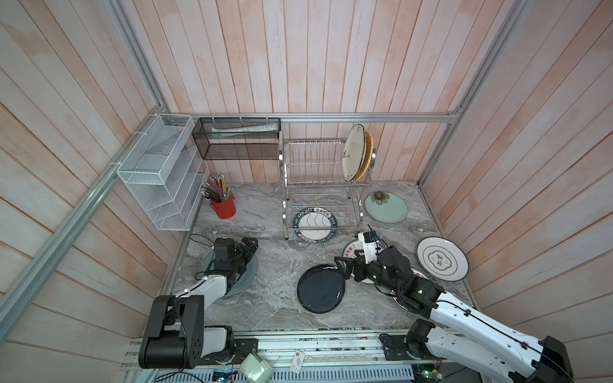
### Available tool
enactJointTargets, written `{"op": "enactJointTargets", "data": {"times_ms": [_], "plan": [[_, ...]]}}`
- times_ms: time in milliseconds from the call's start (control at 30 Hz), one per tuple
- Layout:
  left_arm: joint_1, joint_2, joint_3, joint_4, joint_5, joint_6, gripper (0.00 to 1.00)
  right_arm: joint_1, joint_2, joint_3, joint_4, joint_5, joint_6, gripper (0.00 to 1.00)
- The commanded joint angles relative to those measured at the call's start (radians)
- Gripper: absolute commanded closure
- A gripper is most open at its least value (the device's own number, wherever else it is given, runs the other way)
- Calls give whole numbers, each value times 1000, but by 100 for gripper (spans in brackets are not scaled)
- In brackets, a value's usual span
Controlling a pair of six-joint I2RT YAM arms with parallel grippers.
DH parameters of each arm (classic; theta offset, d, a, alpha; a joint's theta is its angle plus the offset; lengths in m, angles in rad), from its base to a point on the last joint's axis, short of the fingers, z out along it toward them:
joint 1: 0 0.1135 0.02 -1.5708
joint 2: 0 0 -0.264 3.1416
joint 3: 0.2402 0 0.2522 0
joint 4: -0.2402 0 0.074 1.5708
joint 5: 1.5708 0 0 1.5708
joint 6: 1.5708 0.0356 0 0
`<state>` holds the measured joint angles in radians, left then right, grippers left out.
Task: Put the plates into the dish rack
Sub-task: 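Grasp the pale green plate edge with the left gripper and slide it outward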
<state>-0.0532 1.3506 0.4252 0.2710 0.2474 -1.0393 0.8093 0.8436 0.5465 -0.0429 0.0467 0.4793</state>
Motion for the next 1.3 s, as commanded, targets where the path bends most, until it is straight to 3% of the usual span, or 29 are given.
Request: {"op": "enactJointTargets", "data": {"times_ms": [0, 133, 233, 333, 467, 533, 667, 767, 900, 1267], "plan": [[-97, 101, 51, 21, 3, -76, 0, 5, 0, 0, 20, 7, 15, 2], [-174, 209, 134, 74, 14, -91, 0, 5, 2, 4, 21, 4, 22, 2], [-189, 215, 165, 71, 23, -76, 0, 5, -4, 10, 8, 16, 24, 2], [-190, 96, 155, -11, -14, -20, 0, 5, -13, 15, -4, 31, 21, 2], [-166, -239, 78, -231, -97, 64, 0, 5, -27, -9, 26, 62, 46, 2], [-104, -407, 26, -342, -68, 81, 0, 5, -25, -20, 49, 62, 59, 2], [123, -724, -56, -582, 74, 124, 4, 8, 22, -5, 91, -1, 58, 2], [264, -843, -112, -660, 187, 132, 11, 8, 73, 4, 124, -57, 53, 2], [370, -798, -223, -572, 317, 62, 36, 10, 117, 12, 159, -118, 61, 2], [391, -595, -329, -359, 276, 35, 34, 11, 77, -16, 165, -118, 82, 2]]}}
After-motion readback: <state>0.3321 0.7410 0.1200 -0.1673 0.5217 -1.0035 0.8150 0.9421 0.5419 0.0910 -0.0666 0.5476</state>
